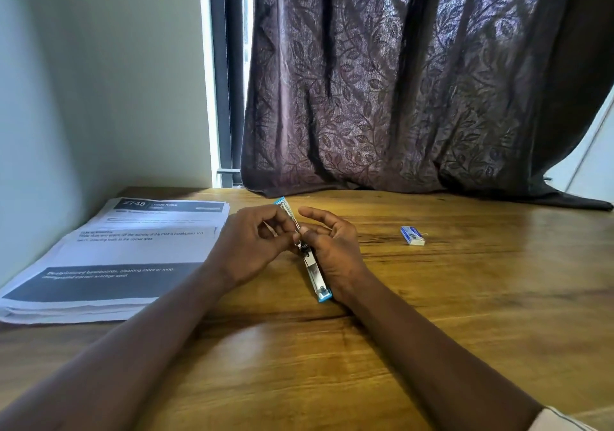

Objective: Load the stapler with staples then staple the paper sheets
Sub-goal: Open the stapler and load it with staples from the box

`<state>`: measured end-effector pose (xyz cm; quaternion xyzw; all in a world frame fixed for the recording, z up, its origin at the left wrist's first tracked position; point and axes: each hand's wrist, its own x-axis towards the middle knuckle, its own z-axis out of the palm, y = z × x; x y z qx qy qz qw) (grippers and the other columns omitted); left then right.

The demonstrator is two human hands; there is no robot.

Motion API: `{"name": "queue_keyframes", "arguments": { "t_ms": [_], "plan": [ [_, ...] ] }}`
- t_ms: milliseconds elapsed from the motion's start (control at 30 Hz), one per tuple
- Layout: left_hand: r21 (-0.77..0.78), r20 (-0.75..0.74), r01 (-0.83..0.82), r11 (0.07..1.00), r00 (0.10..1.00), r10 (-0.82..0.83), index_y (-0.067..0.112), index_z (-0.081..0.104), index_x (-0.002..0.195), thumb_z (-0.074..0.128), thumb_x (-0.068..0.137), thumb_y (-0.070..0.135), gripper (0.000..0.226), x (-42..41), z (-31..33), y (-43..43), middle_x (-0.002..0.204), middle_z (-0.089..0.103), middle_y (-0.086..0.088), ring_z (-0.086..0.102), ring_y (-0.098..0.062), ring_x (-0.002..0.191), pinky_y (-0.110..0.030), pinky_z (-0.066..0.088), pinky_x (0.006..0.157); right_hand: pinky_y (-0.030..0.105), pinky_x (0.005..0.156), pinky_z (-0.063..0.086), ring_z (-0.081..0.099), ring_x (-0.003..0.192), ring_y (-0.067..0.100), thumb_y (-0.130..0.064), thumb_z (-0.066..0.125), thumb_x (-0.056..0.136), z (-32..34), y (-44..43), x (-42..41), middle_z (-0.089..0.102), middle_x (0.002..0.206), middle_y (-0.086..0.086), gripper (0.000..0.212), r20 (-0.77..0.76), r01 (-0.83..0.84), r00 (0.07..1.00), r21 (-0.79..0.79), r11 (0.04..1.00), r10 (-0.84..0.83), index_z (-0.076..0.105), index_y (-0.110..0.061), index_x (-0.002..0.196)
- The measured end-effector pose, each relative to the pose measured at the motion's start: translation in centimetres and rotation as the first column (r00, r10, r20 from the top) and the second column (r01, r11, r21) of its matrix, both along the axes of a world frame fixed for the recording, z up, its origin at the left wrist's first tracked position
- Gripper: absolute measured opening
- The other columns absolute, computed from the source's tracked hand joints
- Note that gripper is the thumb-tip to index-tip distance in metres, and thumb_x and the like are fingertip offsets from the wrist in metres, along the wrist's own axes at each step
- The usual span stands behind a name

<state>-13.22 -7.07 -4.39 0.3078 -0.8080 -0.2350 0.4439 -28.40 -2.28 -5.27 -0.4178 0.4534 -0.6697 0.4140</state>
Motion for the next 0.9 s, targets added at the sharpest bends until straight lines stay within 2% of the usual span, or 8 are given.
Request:
{"name": "queue_keyframes", "arguments": {
  "t_ms": [133,200,300,367,433,567,733,900],
  "plan": [
    [0.175,-0.179,0.090,0.981,0.982,-0.058,0.008,0.072,0.087,0.080,0.086,0.009,0.008,0.1,0.3,0.1,0.085,0.076,-0.005,0.070,-0.022,0.067,-0.035,0.059,0.065,0.041,0.077,0.061,0.073,0.078,0.029,0.012,0.064,0.089,0.1,-0.1,-0.2,0.076,0.092,0.025,0.028,0.145,-0.008,0.989,0.007,1.000,0.007,0.066,-0.003,0.112],
    [0.243,-0.285,0.119,0.963,0.957,-0.046,0.001,0.070,0.088,0.077,0.087,0.004,0.008,0.4,0.5,0.1,0.081,0.076,-0.010,0.067,-0.021,0.065,-0.034,0.060,0.066,0.041,0.078,0.060,0.072,0.086,0.039,0.013,0.062,0.089,0.2,-0.2,-0.4,0.074,0.098,0.031,0.027,0.193,0.007,0.981,0.022,1.000,-0.011,0.064,-0.001,0.113],
    [0.284,-0.302,0.048,0.958,0.952,0.042,0.004,0.069,0.098,0.077,0.087,0.005,0.013,0.9,0.7,-0.4,0.078,0.076,-0.011,0.069,-0.020,0.064,-0.034,0.063,0.067,0.036,0.074,0.062,0.071,0.097,0.048,0.014,0.061,0.090,0.4,-0.3,-0.7,0.071,0.105,0.035,0.029,0.255,0.049,0.965,0.056,0.997,-0.062,0.063,0.000,0.116],
    [0.255,-0.211,-0.061,0.965,0.970,0.117,0.013,0.070,0.105,0.079,0.087,0.010,0.021,1.2,0.4,-1.2,0.080,0.077,-0.006,0.072,-0.016,0.066,-0.035,0.064,0.068,0.033,0.068,0.064,0.071,0.095,0.046,0.015,0.060,0.090,0.5,-0.3,-0.8,0.069,0.108,0.036,0.031,0.292,0.068,0.953,0.071,0.995,-0.086,0.062,0.001,0.117],
    [0.147,-0.008,-0.180,0.972,0.983,0.183,0.020,0.075,0.103,0.079,0.088,0.017,0.016,1.5,0.1,-1.8,0.083,0.077,0.004,0.073,-0.009,0.070,-0.033,0.063,0.072,0.031,0.062,0.063,0.070,0.098,0.050,0.017,0.058,0.090,0.5,-0.3,-0.9,0.068,0.110,0.037,0.031,0.317,0.076,0.944,0.078,0.994,-0.097,0.062,0.002,0.117],
    [0.092,0.274,-0.179,0.980,0.950,0.148,0.028,0.080,0.096,0.074,0.091,0.019,0.012,1.7,-0.2,-2.0,0.094,0.076,0.010,0.067,-0.003,0.082,-0.021,0.052,0.078,0.030,0.059,0.062,0.066,0.107,0.054,0.018,0.056,0.091,0.5,-0.5,-1.0,0.067,0.112,0.038,0.027,0.346,0.069,0.933,0.089,0.994,-0.095,0.062,0.000,0.110],
    [0.043,0.403,-0.187,0.981,0.902,0.154,0.030,0.082,0.097,0.074,0.091,0.019,0.015,1.4,-0.2,-2.2,0.098,0.077,0.009,0.064,-0.005,0.088,-0.018,0.046,0.074,0.035,0.072,0.064,0.071,0.101,0.047,0.016,0.058,0.090,0.5,-0.5,-1.2,0.070,0.109,0.032,0.027,0.340,0.051,0.937,0.110,0.993,-0.086,0.063,-0.002,0.110],
    [0.060,0.359,-0.235,0.970,0.912,0.199,0.028,0.079,0.102,0.079,0.087,0.021,0.017,1.7,-0.2,-2.5,0.092,0.075,0.007,0.067,-0.008,0.088,-0.024,0.053,0.081,0.032,0.066,0.064,0.071,0.101,0.047,0.017,0.057,0.090,0.8,-0.2,-1.1,0.070,0.108,0.034,0.030,0.373,0.020,0.926,0.095,0.995,-0.054,0.062,0.000,0.114]
  ]
}}
